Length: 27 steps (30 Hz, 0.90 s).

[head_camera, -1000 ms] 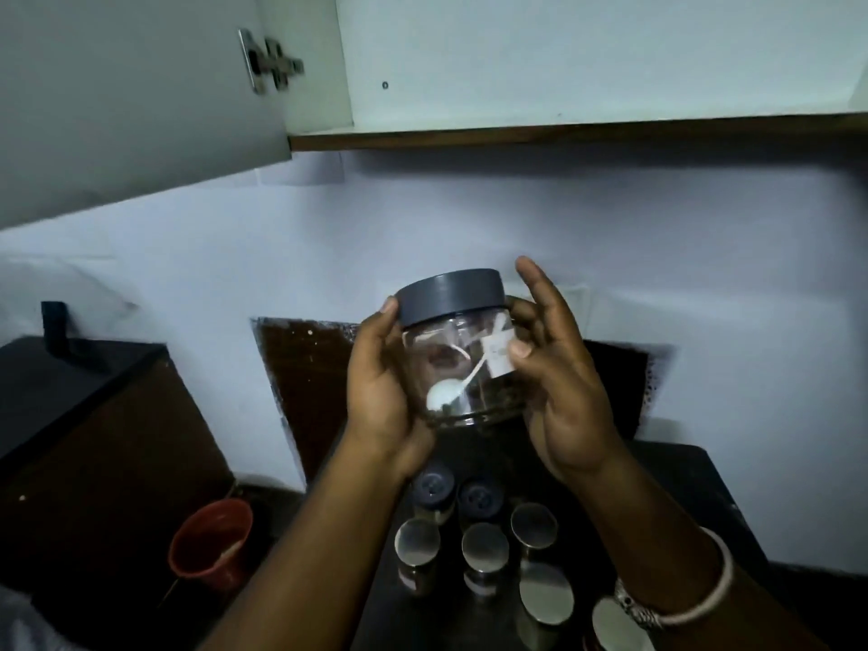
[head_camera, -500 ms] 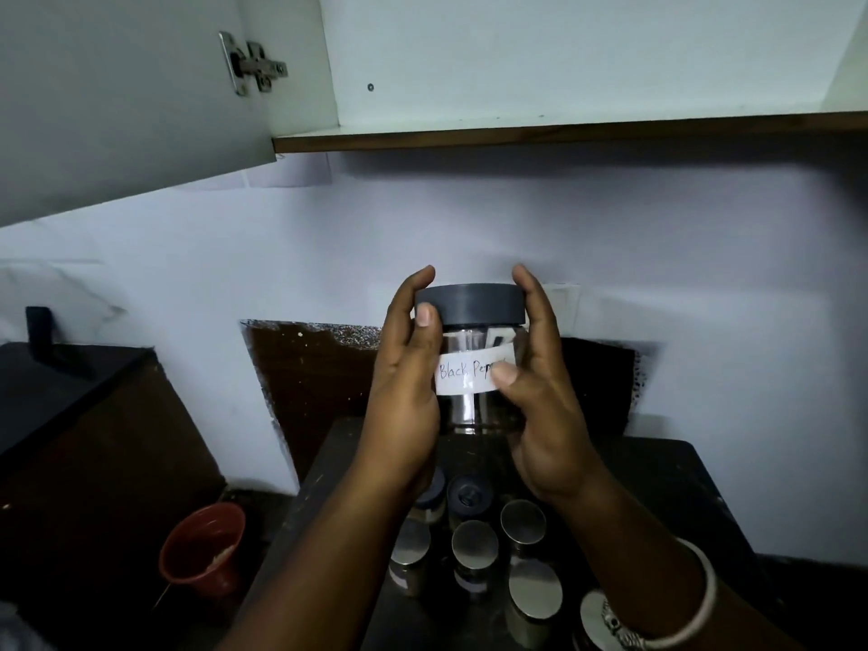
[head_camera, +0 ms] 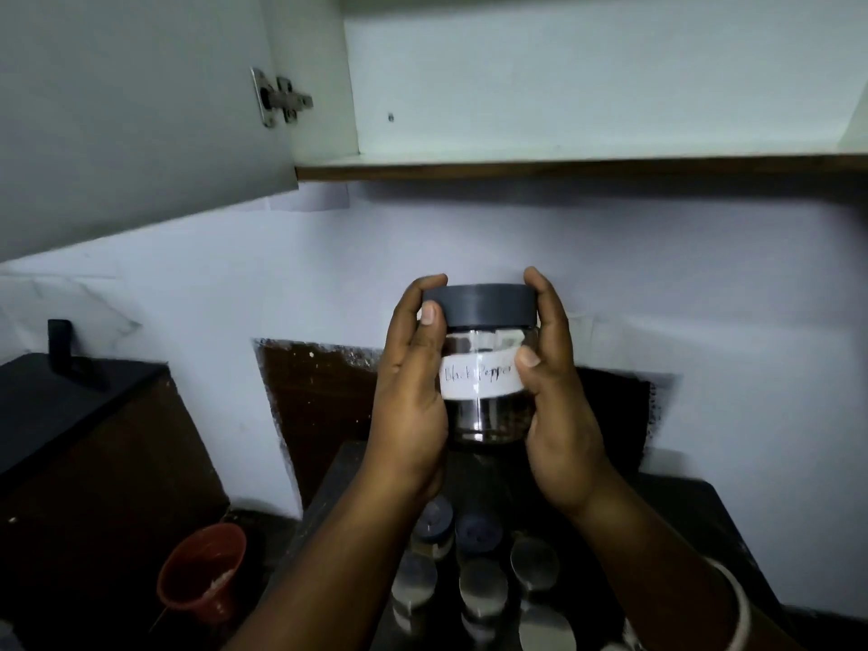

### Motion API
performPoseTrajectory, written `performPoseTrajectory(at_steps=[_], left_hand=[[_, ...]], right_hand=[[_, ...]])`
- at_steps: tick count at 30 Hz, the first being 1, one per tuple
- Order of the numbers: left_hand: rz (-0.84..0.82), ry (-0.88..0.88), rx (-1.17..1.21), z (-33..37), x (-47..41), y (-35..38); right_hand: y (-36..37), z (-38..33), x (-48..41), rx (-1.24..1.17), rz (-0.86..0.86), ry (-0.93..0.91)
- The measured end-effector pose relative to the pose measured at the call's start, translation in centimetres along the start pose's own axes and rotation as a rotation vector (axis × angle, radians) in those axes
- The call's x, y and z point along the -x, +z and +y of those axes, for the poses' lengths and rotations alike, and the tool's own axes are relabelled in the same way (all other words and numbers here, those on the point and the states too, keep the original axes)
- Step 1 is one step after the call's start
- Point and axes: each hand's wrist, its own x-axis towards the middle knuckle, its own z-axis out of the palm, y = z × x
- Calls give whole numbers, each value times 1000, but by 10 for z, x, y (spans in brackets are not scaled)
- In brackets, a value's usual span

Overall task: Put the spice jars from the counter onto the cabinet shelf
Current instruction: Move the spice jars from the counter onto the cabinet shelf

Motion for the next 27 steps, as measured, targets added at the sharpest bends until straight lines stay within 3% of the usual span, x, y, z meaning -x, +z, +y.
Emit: performPoseTrajectory(at_steps=[4,10,13,17,21,23,27], left_hand=[[-22,189,-51,29,-48,2],[-30,366,-149,79,-172,11],[-5,377,-245,84,-245,1],[86,315,-677,65,-327,-41],[128,111,-1421,31,-368,-94],[44,-18,-1570,23,-380,-107],[-130,-40,-1728,21,-398,-116]], right_hand=[[-8,-38,-48,411,-68,-54],[-5,-89,-178,682,-153,-199],[-1,-88,-255,781,-152,-145],[7,-53,-343,775,-148,-21],[20,2,-411,818,-121,60],[30,34,-443,816,-110,99],[48,83,-492,867,-125,129]])
